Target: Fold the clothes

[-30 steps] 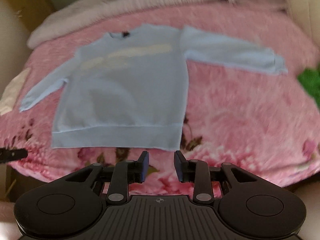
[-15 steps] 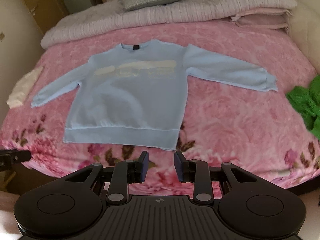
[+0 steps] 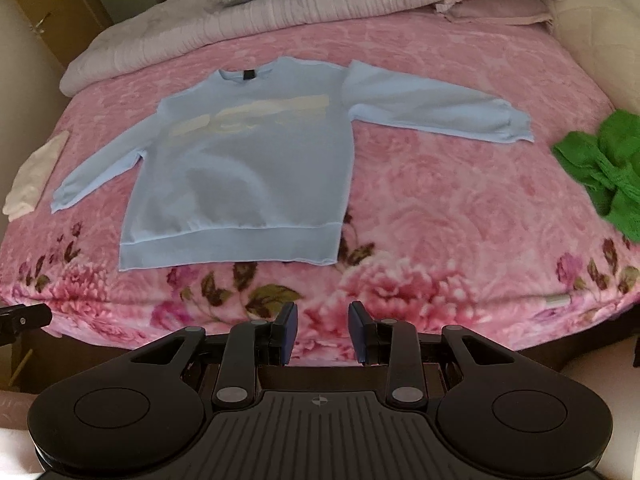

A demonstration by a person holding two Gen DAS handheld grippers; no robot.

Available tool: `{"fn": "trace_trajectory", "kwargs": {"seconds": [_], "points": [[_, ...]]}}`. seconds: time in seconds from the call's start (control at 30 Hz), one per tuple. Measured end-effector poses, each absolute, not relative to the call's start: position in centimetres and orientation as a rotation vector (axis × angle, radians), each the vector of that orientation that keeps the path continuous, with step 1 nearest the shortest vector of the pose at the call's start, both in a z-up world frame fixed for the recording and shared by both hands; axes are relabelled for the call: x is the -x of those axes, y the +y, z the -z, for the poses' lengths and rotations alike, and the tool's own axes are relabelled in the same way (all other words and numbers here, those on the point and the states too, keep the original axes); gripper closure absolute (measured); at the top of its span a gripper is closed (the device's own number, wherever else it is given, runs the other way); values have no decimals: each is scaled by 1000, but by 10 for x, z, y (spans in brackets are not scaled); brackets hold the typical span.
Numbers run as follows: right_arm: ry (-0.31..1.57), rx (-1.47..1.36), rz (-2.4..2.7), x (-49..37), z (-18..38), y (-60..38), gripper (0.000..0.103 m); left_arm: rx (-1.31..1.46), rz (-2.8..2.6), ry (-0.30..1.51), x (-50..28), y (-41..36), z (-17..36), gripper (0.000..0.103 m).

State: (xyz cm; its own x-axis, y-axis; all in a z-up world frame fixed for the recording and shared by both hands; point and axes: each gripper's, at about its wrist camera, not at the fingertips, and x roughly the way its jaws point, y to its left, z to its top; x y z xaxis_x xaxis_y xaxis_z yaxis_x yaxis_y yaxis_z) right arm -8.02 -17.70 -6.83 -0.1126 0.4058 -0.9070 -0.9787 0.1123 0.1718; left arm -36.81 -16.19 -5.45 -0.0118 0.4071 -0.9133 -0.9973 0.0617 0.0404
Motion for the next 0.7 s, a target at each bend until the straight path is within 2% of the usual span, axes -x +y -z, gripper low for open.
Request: {"fn": "trace_trajectory", "kwargs": {"seconds": [0.7], "points": [[1073,767,-1346,94,66,-180,71,842,-1340,927,378,-169,52,67]]}}
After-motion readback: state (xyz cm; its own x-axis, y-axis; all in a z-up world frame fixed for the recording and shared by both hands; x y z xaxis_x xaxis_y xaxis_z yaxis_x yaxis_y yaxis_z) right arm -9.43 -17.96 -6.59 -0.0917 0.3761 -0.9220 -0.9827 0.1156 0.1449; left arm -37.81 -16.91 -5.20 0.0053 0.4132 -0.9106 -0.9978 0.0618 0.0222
